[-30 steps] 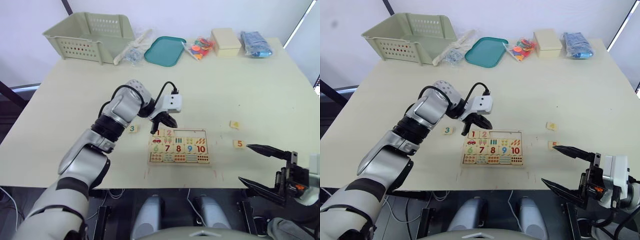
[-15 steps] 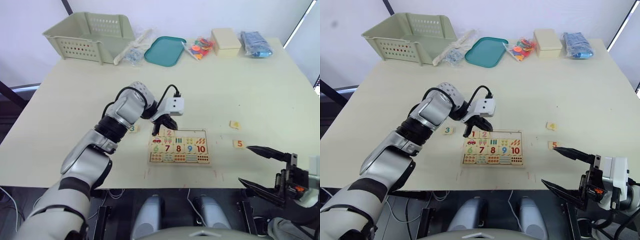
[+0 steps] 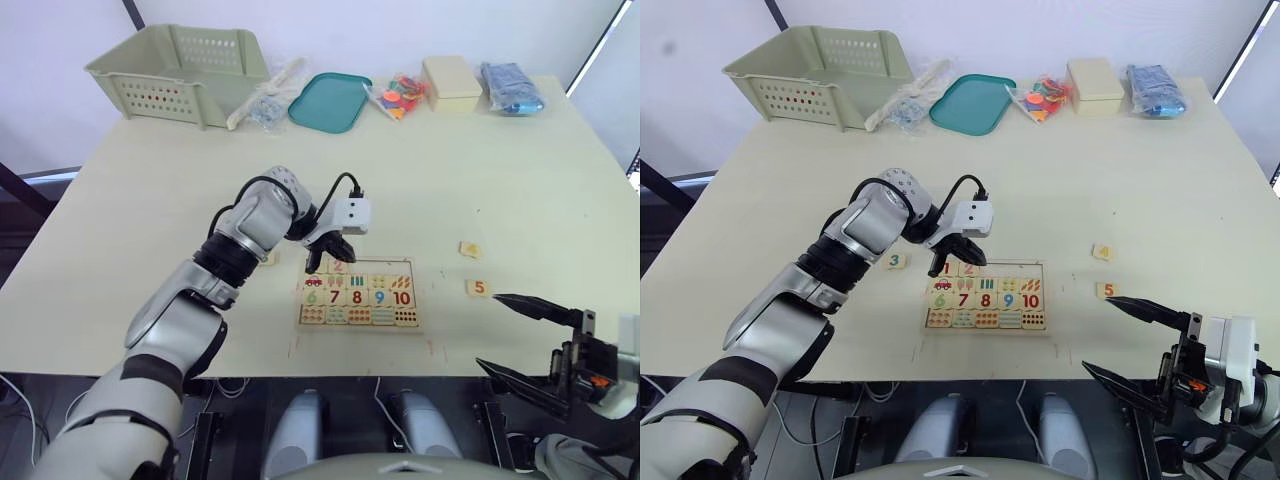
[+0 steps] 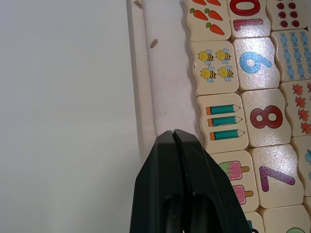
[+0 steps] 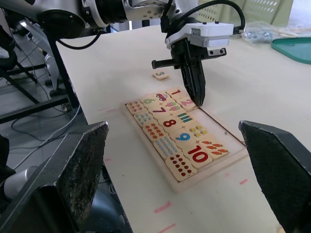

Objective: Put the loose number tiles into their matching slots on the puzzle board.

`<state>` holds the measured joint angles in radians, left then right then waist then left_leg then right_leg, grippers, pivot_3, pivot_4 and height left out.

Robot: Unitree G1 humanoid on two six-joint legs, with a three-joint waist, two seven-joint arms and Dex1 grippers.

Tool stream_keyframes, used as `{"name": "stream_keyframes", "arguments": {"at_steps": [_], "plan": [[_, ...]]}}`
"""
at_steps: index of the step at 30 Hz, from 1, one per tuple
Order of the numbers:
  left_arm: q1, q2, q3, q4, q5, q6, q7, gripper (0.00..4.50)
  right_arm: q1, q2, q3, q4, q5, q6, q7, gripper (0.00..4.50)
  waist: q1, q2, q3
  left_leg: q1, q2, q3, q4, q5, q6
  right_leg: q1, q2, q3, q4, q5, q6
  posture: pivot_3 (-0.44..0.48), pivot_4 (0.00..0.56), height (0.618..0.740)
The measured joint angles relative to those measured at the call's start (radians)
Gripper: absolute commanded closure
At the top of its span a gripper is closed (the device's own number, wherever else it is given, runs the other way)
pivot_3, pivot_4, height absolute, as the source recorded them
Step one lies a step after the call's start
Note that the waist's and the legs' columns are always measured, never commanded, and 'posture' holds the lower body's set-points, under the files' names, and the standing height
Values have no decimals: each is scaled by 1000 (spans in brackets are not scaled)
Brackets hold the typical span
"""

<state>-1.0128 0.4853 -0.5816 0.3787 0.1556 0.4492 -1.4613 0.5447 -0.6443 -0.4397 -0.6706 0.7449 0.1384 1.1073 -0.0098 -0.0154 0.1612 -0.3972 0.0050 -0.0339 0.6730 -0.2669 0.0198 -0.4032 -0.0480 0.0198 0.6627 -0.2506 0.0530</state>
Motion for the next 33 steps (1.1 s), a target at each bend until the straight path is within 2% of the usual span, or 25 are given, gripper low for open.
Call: {"name": "stream_keyframes", "arguments": {"at_steps": [33], "plan": [[1,2,-17,3,30,-3,-9,4480,18,7,0,-20,0,-13,-6,0,0,0,0,0,0,0,0,0,0,0,0,0,0,0,0,0,150,740]]}}
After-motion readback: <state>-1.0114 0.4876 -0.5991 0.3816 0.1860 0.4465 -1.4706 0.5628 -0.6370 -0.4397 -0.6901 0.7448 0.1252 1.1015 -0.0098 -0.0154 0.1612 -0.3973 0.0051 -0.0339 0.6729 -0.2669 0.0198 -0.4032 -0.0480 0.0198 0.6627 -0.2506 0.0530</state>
